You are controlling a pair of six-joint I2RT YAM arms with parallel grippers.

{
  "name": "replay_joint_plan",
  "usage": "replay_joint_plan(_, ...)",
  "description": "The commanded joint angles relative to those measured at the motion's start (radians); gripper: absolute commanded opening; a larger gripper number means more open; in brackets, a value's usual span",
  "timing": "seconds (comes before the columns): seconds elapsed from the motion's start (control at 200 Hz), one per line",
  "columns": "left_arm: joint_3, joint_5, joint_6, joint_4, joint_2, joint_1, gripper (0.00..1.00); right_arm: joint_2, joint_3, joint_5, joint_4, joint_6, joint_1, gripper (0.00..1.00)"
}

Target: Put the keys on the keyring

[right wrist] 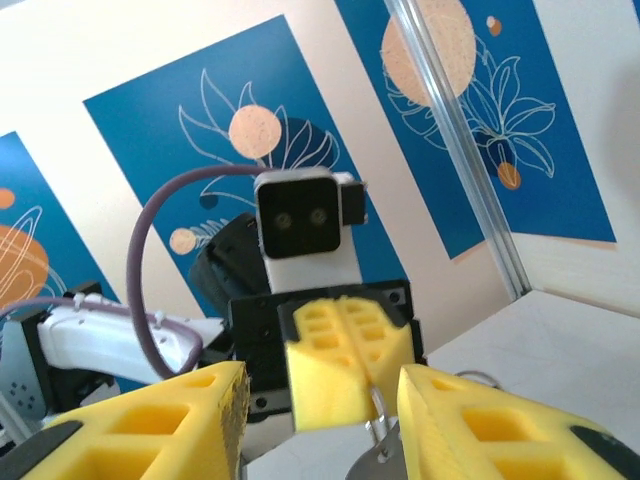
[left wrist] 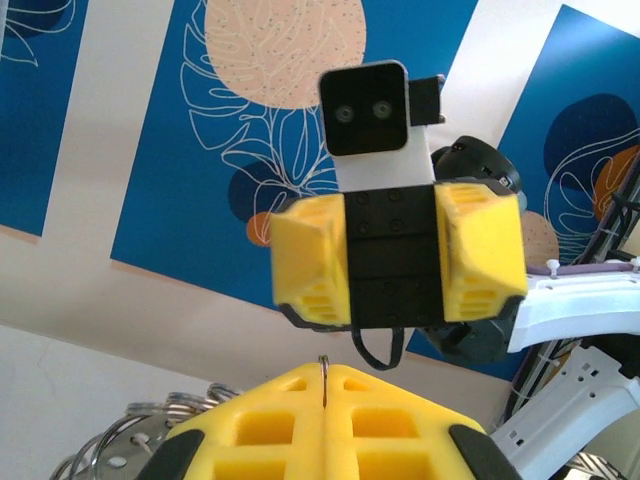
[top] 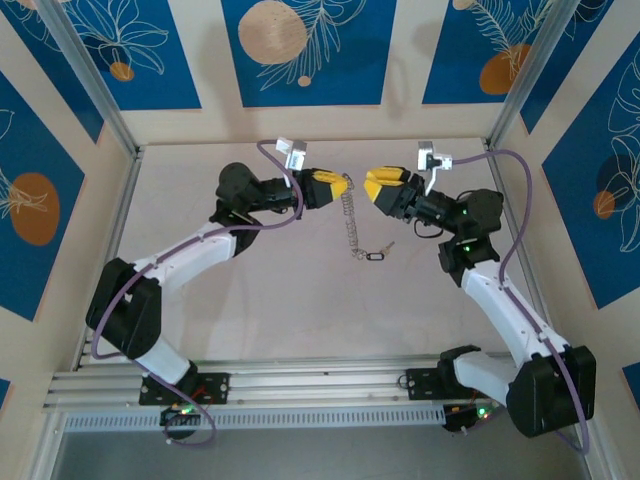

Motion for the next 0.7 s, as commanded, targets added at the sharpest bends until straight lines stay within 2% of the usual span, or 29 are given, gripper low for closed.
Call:
replay_joint_plan(0.0, 0.043, 0.029, 0.048, 0.048, 0.006, -0.009, 0.0, -0.01, -0.025, -0.058, -0.109, -0.087, -0.014, 0.41)
replay_joint_plan(0.28, 0.034, 0.035, 0.113, 0.07, -0.001, -0.009, 0.0, 0.001, -0.028, -0.15, -0.135, -0.141, -0.018, 0.33)
replay_joint_plan(0.695, 0.02, 0.054, 0.112, 0.157, 0.018, -0.009, 0.0, 0.031, -0.013, -0.129, -0.076, -0.122, -0.015, 0.28)
